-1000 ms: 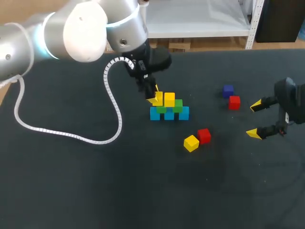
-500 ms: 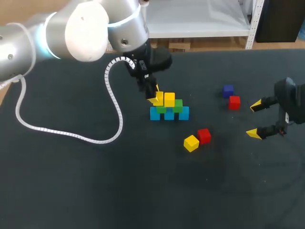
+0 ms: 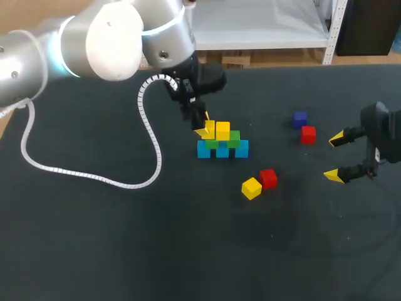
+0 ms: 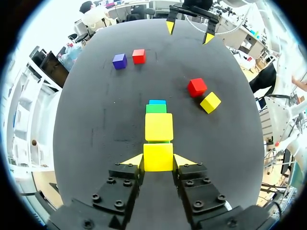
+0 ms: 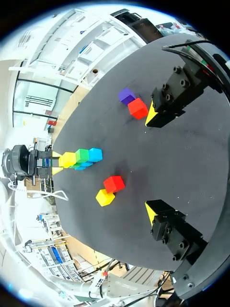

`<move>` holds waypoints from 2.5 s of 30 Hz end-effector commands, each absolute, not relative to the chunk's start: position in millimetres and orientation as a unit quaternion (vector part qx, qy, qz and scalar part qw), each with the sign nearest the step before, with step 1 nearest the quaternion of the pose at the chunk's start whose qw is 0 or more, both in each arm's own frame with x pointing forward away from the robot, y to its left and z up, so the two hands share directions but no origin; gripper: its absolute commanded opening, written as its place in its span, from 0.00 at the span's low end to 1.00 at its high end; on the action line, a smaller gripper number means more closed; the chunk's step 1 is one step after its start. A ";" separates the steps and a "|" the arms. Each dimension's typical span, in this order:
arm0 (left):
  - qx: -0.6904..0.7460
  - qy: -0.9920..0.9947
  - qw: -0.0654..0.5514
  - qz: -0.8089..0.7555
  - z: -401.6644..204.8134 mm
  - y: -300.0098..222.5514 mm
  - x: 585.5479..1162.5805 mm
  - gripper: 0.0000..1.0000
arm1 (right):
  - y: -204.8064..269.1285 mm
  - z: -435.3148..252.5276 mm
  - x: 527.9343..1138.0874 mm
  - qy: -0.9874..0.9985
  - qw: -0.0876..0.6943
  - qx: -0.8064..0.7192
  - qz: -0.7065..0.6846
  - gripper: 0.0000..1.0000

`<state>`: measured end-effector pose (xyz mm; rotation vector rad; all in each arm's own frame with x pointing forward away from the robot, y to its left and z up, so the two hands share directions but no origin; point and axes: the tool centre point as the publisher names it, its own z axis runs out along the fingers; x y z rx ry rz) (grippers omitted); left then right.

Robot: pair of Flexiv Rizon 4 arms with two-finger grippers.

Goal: Place the blue cubes, place green cubes on the blue cubes, place the yellow cubes on the green cubes, then place the red cubes on the yellow cubes, and place purple cube on the red cubes.

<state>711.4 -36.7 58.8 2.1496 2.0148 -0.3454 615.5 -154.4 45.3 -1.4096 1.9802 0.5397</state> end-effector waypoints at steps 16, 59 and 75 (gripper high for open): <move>0.723 0.676 0.083 -0.118 58.6 -38.2 715.0 0.08 | -154.3 44.3 615.9 0.753 0.321 -0.536 0.206 1.00; 0.722 0.677 0.079 -0.119 56.8 -38.5 714.6 0.39 | -154.3 44.3 615.9 0.753 0.321 -0.536 0.206 1.00; 0.706 0.687 0.101 -0.139 84.6 -10.4 694.5 1.00 | -154.3 44.3 615.9 0.753 0.321 -0.536 0.206 1.00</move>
